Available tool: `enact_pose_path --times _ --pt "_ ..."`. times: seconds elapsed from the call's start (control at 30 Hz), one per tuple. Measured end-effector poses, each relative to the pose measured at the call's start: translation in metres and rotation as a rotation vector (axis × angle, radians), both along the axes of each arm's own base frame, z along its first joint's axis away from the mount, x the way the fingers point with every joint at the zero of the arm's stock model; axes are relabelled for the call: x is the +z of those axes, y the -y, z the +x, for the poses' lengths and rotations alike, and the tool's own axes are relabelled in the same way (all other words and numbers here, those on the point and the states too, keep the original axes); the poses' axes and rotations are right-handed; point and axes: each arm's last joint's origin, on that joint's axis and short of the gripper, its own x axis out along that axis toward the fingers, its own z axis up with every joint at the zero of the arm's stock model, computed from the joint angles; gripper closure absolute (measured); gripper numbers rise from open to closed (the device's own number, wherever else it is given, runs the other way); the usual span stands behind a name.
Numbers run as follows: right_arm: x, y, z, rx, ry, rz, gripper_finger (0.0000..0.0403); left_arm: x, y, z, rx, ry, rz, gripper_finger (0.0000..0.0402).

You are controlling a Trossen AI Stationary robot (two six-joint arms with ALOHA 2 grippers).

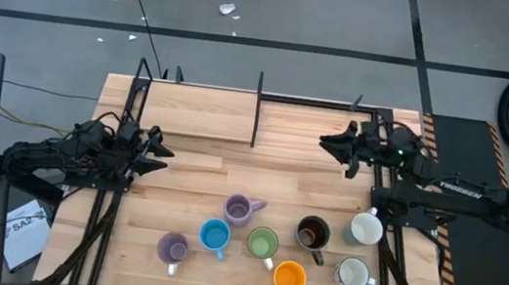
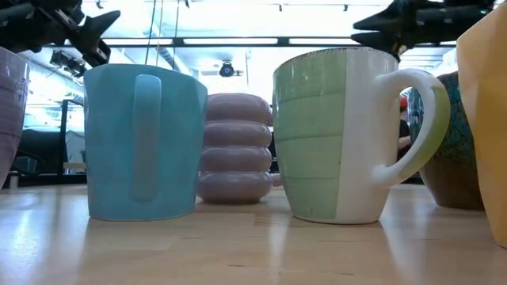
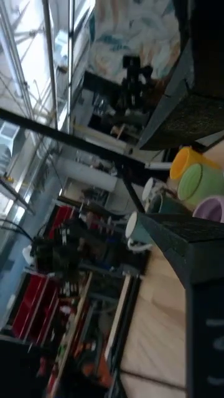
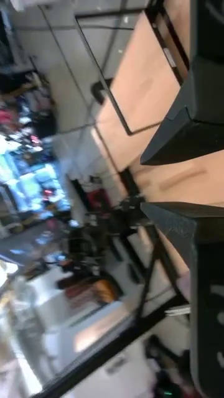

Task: Place coffee mugs
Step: Put the violet mug on the shelf

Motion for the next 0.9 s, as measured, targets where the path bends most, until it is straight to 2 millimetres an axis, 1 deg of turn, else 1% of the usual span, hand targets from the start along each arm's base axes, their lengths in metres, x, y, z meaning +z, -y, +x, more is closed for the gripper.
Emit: enact_pose_path --times 0.07,0.23,0.37,0.5,0.6,0.77,0.9 --pt "0.001 0.002 0.009 0.025 -0.062 -0.012 0.0292 0.000 -0.001 0.000 0.048 0.003 -0.009 0.0221" --pt "0.004 0.004 0.030 0.076 -0.293 -0.067 0.0292 0.000 -0.005 0.000 0.175 0.008 -0.045 0.0221" --pt "0.008 0.003 0.049 0.106 -0.437 -0.153 0.0292 0.000 -0.006 0.000 0.198 0.010 -0.080 0.0221" --pt "0.008 -0.002 0.070 0.164 -0.513 -0.250 0.0287 0.000 -0.006 0.000 0.185 0.007 -0.127 0.0221" --pt "0.011 -0.005 0.088 0.193 -0.562 -0.304 0.0275 0.000 -0.006 0.000 0.179 0.005 -0.150 0.0221" --pt "0.018 -0.009 0.120 0.234 -0.628 -0.312 0.0249 0.000 -0.006 0.000 0.177 0.005 -0.172 0.0221" --pt "0.021 -0.013 0.143 0.271 -0.649 -0.325 0.0236 -0.001 -0.006 0.000 0.168 -0.006 -0.189 0.0221"
